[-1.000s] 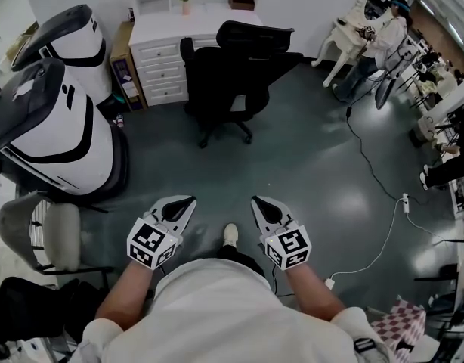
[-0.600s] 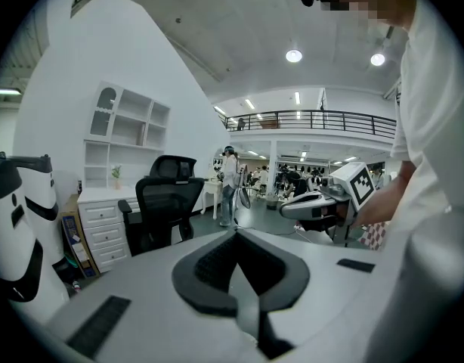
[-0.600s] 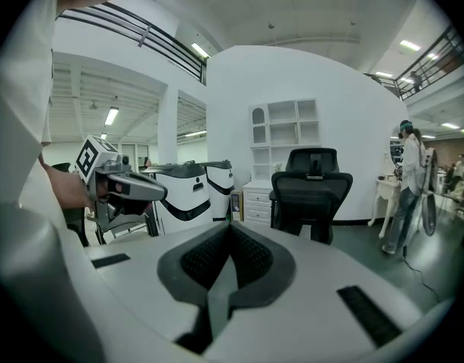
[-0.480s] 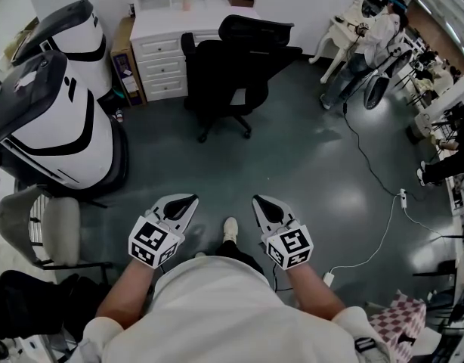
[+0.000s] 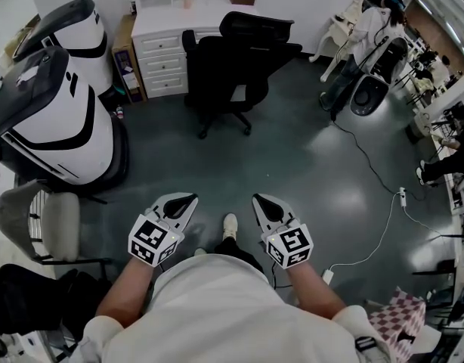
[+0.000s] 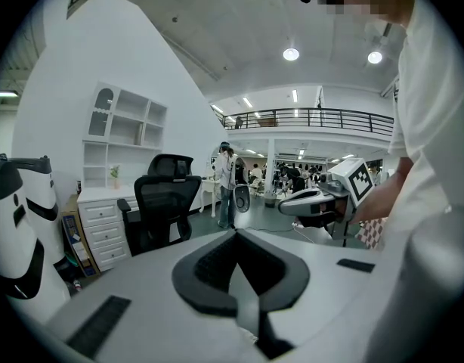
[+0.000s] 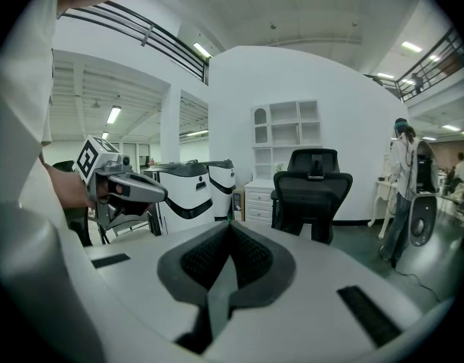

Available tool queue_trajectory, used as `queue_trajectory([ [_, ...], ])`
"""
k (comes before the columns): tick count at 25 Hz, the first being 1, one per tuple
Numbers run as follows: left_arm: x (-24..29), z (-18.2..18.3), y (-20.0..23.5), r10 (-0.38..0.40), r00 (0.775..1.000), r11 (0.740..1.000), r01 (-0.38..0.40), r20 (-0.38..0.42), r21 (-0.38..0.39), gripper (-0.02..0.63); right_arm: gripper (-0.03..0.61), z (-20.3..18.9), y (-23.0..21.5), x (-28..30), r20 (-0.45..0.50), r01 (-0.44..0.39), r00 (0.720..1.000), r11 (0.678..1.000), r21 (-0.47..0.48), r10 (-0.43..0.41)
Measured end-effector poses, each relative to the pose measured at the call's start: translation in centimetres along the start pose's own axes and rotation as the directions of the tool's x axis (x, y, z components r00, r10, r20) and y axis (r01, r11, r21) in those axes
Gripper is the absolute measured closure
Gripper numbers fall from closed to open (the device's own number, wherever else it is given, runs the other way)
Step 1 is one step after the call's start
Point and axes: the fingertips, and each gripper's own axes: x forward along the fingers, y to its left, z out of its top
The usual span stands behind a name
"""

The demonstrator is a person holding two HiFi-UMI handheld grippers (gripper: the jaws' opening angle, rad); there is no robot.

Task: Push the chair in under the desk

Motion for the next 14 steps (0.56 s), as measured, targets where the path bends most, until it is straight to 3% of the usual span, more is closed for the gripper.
queue_trajectory([
  [14, 1.0, -0.7, -1.5, -0.031, 0.999, 1.0, 0.031, -0.009, 0.001, 0.618, 0.575, -1.1, -0.5, -1.8, -0.015, 0.011, 1.0, 1.0, -0.004, -0.011],
])
